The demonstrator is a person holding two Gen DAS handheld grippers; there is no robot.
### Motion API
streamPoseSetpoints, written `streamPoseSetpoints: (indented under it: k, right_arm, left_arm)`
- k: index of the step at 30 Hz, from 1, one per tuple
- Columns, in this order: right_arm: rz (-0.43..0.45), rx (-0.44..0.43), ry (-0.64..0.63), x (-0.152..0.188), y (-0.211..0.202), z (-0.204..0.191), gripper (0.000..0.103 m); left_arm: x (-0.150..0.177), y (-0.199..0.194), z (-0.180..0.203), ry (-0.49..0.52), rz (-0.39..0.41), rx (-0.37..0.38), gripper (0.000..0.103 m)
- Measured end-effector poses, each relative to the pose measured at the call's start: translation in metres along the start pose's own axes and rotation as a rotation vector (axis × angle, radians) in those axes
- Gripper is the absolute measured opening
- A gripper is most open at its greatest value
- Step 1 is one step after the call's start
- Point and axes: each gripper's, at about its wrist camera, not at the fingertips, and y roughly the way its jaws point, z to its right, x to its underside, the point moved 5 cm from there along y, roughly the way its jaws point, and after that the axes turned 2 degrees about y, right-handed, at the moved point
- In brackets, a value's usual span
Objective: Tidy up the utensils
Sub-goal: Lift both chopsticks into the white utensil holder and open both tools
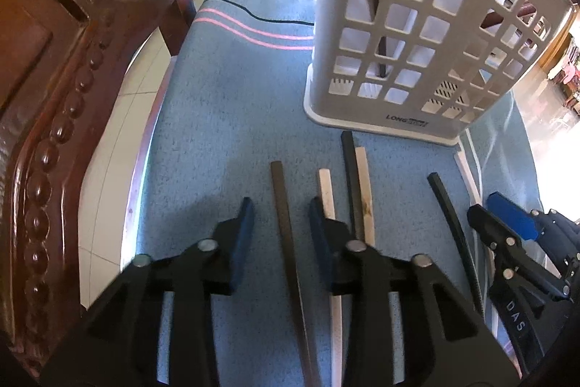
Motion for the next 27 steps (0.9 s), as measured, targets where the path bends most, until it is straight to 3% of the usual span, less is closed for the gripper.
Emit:
streamPoseSetpoints:
  k: [3, 8, 13, 21, 27]
  right_arm:
    - [0.002, -0.021, 0.011, 0.002, -0.003, 0.001, 0.006]
    - [0.055, -0.052, 0.040, -0.002, -0.024, 0.006, 0.006]
    - [0.177, -0.116, 0.087, -0.012, -0.082, 0.014, 0.006]
    - [0.430, -0.273, 0.121, -0.030, -0.204, 0.029, 0.007]
    - [0.626, -0.319, 0.145, -0.078, -0.275, 0.031, 0.006]
  left_arm:
    - [-0.008, 0.006, 0.015, 0.014, 0.011, -0.008, 0.010]
    - [-0.004, -0.013, 0.009, -0.039, 0.043, 0.017, 0.007]
    - [-0.011, -0.059, 0.001, -0.068, 0.151, 0.064, 0.007]
    - [-0.018, -0.189, -0.001, -0.042, 0.420, 0.166, 0.007]
    - [-0.057, -0.287, -0.009, -0.048, 0.654, 0.202, 0.007]
